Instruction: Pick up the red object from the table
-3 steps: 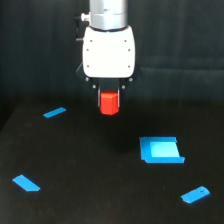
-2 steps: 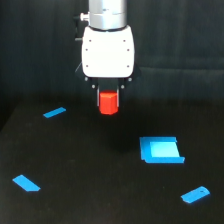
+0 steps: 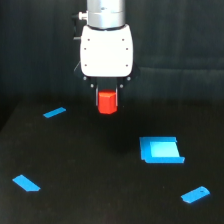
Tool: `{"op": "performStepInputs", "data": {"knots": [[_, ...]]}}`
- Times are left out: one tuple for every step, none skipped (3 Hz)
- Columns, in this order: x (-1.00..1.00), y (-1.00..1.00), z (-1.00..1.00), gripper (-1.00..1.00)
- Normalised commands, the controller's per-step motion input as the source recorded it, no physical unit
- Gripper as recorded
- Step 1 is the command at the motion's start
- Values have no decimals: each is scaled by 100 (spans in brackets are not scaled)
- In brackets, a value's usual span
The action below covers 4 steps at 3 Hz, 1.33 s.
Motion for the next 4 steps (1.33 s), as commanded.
{"op": "performStepInputs", "data": {"knots": [[-4,-8,10,-91],[-6,-9,3,-100],[-9,5,2,-100],[2,-16,2,-100]]}}
